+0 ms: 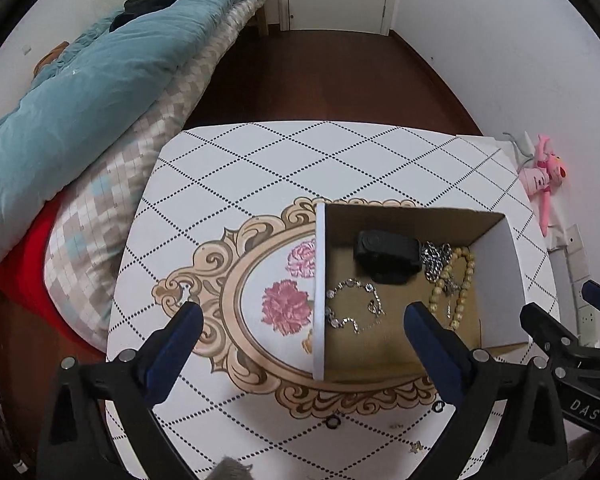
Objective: Organize jewelry
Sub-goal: 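Lift both tools out of the box, then grasp a small black ring with the right tool while the left tool grasps another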
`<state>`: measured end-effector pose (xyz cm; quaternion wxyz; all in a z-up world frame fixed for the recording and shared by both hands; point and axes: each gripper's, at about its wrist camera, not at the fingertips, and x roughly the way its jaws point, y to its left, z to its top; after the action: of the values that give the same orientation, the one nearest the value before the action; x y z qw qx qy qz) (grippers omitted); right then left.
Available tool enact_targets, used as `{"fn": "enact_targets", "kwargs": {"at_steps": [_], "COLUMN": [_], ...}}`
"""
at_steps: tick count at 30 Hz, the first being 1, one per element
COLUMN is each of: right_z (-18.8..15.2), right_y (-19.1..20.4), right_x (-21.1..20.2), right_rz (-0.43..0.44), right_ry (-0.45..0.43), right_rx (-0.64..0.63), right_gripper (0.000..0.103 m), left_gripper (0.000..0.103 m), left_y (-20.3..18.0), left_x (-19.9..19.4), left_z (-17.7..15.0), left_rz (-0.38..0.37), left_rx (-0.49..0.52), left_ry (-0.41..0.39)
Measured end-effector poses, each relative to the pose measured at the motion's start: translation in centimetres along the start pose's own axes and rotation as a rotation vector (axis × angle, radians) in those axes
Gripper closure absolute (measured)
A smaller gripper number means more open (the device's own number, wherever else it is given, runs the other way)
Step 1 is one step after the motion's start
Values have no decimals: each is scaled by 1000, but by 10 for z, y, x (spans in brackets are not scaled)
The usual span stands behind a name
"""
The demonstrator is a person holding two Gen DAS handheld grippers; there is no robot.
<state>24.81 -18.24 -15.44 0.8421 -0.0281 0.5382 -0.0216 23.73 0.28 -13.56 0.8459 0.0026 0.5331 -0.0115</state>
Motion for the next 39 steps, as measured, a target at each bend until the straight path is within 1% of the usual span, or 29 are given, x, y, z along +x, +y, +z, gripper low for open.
{"fn": "enact_targets", "kwargs": {"at_steps": [5,9,12,17,20,26,32,34,36,39], "right_z": [-10,-17,-25,-37,-45,-59,-67,-70,-74,-79], "right_y": [-3,-5,-6,-7,-9,-9,-8,-8,-8,-7], "right_x": [-13,-34,-55,-89,-112,-149,-170,-172,-168,-152], "right_rz": [-15,-20,-37,-51,-50,-34,-9,-4,1,15], "right_ry": [-33,-72,-122,-188,-229,-283,-309,-310,-297,-252], "right_rx": [24,35,38,51,62,74,85,85,89,89], "right_gripper": [1,1,1,1,1,1,1,1,1,1], "left_gripper": [0,0,0,0,0,0,0,0,0,0], "left_y": [-1,-4,-5,-4,-5,-6,-4,-3,-1,3], "left_x": [-16,-40,-60,-91,-109,-136,-146,-145,-140,-123], "left_z": [-9,-18,-25,-35,-40,-50,-56,-58,-61,-71], "left_rz": [3,27,35,29,18,-1,-15,-2,6,43], "left_rx": [-3,-7,-7,-10,-8,-10,-18,-26,-31,-29], "left_ry": [-28,-82,-129,-182,-207,-249,-261,-251,-237,-204]}}
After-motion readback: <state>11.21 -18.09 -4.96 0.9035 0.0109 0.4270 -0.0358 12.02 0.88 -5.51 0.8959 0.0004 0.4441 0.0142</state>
